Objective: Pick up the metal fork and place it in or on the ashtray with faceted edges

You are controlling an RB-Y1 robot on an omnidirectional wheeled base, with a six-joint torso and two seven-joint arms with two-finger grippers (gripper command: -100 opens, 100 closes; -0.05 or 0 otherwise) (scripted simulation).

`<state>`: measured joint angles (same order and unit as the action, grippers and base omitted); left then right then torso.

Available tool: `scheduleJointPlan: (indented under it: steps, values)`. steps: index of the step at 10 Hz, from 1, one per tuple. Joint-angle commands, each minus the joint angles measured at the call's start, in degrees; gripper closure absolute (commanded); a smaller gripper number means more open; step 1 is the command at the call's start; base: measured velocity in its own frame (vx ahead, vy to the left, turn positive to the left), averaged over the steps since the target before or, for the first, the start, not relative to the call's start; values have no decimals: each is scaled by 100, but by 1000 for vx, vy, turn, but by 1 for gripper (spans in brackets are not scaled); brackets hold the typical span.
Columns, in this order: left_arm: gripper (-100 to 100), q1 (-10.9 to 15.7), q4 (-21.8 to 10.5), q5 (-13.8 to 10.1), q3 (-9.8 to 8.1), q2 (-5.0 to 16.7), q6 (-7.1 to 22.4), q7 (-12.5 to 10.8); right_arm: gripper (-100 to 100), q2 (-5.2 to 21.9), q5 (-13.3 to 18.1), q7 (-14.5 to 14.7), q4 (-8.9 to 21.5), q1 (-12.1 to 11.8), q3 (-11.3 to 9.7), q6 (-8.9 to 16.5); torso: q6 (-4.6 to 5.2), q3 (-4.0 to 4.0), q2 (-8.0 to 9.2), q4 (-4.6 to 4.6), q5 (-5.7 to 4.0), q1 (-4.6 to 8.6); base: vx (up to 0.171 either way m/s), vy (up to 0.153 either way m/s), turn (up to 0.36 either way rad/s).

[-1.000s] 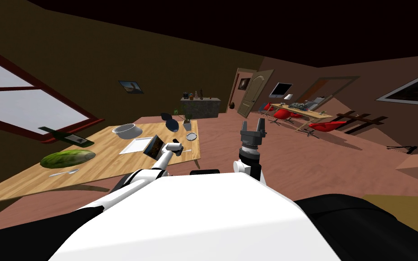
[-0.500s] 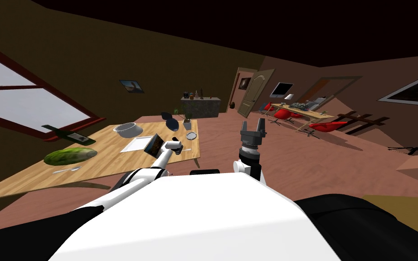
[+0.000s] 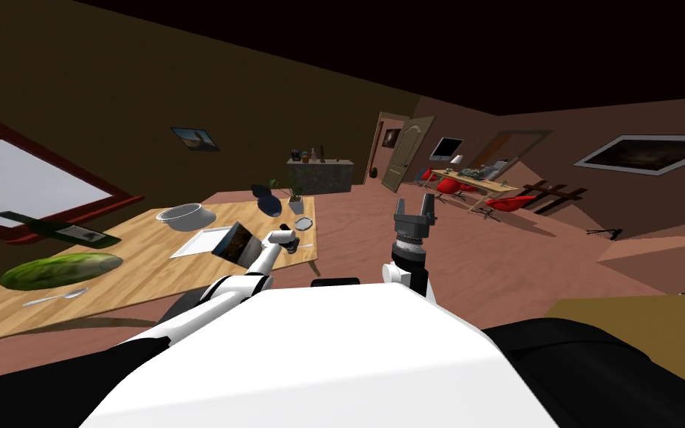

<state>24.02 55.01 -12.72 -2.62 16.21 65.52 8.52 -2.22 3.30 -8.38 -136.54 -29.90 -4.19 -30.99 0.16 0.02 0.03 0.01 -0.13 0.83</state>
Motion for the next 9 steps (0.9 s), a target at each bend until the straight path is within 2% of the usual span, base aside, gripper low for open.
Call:
scheduleJointPlan:
  steps: [1,9]
  values:
    - [100,18,-21,-109,-67,25,68,-105,0,0,0,0,0,0,0,0,0,0,0,0,0,0,0,-168,-114]
    - [100,-15,-127,-677,-464,246,488,-622,0,0,0,0,0,0,0,0,-4,2,3,1,-5,21,34,-206,-105]
